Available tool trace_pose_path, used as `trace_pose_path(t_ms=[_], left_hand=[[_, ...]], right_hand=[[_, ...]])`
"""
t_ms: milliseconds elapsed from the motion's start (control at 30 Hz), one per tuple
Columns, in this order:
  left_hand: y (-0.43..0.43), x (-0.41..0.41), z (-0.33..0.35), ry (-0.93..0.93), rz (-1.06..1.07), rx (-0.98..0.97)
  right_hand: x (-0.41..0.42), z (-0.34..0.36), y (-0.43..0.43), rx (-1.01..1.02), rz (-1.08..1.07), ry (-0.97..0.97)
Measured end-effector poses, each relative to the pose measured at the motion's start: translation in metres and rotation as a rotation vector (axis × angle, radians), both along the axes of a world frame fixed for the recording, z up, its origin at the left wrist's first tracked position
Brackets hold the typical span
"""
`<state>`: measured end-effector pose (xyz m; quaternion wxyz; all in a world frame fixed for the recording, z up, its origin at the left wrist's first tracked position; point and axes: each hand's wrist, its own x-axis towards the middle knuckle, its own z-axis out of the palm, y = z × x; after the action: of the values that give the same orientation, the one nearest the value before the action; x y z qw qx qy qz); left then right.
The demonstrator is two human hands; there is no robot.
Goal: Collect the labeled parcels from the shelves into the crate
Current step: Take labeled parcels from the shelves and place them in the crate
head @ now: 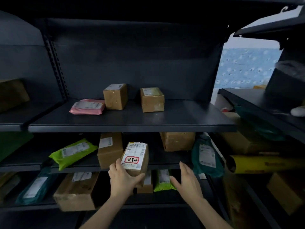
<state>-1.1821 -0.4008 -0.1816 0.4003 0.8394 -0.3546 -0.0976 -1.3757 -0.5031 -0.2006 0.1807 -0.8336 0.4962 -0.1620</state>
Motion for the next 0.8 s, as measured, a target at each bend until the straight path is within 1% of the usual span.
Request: trace_pose_path(t_ms=[267, 567, 800], left_hand=[[-0.051, -0.013, -0.012, 0.06, 0.014, 0.047], [-0.127, -0.005, -0.02, 0.127, 0.019, 0.09], [-0.167, 0.008, -0.036, 0.13, -0.002, 0.103]], right_hand=[[-0.029, -0.008, -0.036, 0.131, -0.108, -0.047], [-0.029, -0.02, -0.103, 0.233, -0.202, -0.15], [-0.014, -0.033, -0.142, 0.199, -0.247, -0.262]])
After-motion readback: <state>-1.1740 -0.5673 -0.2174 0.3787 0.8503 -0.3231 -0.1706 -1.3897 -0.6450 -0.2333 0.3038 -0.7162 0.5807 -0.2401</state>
